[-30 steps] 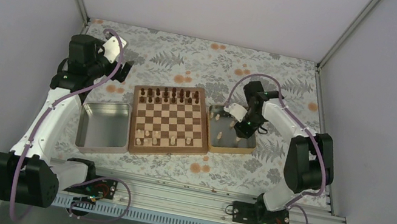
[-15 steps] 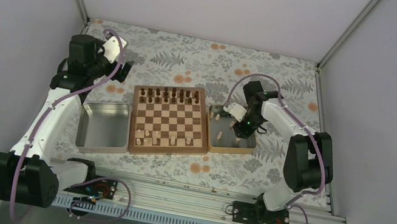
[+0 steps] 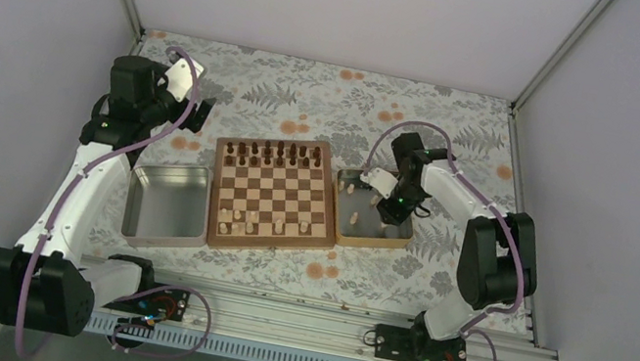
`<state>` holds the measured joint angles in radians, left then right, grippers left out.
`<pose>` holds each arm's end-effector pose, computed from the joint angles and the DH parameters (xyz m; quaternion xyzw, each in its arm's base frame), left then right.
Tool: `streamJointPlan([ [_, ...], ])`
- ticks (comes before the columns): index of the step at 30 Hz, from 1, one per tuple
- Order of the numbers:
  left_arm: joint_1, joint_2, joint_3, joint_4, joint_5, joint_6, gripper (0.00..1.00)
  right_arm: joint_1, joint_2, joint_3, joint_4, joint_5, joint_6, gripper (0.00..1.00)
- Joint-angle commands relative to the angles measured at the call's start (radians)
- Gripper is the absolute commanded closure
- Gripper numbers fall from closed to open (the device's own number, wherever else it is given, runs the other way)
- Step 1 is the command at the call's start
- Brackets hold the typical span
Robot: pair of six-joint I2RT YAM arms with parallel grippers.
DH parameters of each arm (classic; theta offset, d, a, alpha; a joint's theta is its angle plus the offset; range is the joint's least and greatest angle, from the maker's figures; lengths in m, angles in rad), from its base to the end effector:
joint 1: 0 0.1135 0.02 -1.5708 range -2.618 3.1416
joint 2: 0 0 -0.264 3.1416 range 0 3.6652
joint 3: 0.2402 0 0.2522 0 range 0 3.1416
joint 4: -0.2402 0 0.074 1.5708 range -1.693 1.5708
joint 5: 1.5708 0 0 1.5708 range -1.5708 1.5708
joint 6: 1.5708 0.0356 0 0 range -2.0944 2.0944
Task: Set up the chess pieces on the board
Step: Pick up the chess piece from the storage box.
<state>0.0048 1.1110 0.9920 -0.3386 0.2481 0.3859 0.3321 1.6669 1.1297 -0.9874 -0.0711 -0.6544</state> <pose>0.2506 -0.0075 0.3326 0.2238 0.8149 -0.0013 0.5347 0.2748 0.0974 0.1931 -0.4738 0.8796 0.0314 0.0285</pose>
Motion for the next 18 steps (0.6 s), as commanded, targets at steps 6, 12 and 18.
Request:
streamJointPlan([
  [6,0.006,-0.017,-0.007,-0.002,0.021,0.012,0.0,-0.008,-0.013,-0.005,0.006,0.011,-0.007,0.88],
  [12,0.007,-0.018,-0.006,-0.001,0.019,0.011,0.0,-0.008,-0.032,0.025,-0.004,0.016,-0.005,0.94],
  [18,0.006,-0.017,-0.005,-0.001,0.02,0.01,0.0,0.009,-0.069,0.167,-0.091,0.006,-0.004,0.96],
])
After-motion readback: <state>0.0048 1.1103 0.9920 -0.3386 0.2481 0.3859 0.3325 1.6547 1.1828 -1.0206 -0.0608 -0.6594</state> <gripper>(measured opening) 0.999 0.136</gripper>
